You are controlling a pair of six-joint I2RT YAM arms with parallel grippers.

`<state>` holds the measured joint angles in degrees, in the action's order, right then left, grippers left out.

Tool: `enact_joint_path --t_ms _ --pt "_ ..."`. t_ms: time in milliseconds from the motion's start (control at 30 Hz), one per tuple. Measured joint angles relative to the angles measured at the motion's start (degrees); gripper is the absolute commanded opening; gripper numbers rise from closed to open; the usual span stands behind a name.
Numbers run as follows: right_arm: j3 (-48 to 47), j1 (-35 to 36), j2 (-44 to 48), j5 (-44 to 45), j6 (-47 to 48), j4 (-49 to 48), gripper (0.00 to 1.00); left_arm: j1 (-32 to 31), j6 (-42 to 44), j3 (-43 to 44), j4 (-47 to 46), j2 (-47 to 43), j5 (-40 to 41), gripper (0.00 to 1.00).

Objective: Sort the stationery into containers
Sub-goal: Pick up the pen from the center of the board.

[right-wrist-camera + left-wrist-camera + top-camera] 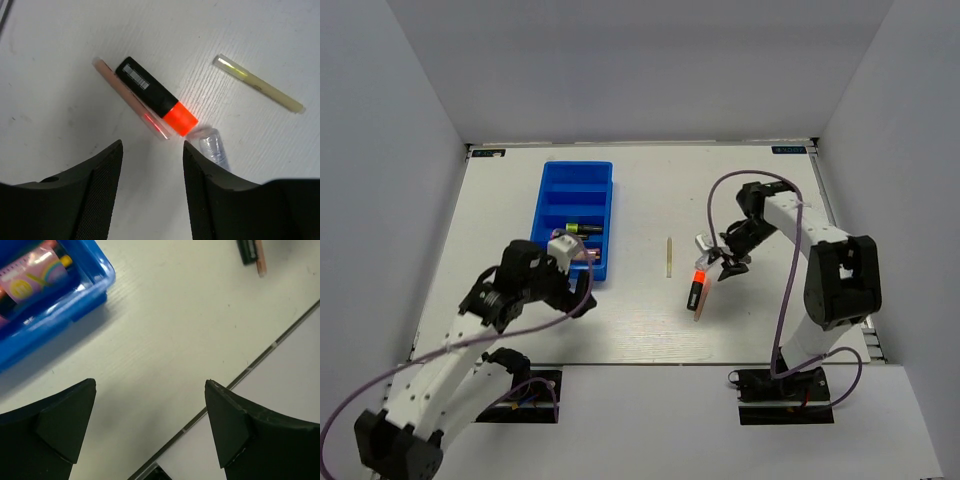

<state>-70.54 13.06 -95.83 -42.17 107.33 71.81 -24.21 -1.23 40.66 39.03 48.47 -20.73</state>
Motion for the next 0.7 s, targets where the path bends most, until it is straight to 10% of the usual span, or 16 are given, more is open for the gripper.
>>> enact_joint_path --t_ms 267,700 --pt "-2.78 9.33 -6.99 12.46 4.74 -4.66 0.54 -0.28 -1.44 -10.88 -2.16 -19.56 -0.59 1.00" --pt "-1.03 17.05 -9.51 18.51 5.66 -11.80 0.52 0.11 -2.25 -11.80 -3.54 -21.64 3.96 1.00"
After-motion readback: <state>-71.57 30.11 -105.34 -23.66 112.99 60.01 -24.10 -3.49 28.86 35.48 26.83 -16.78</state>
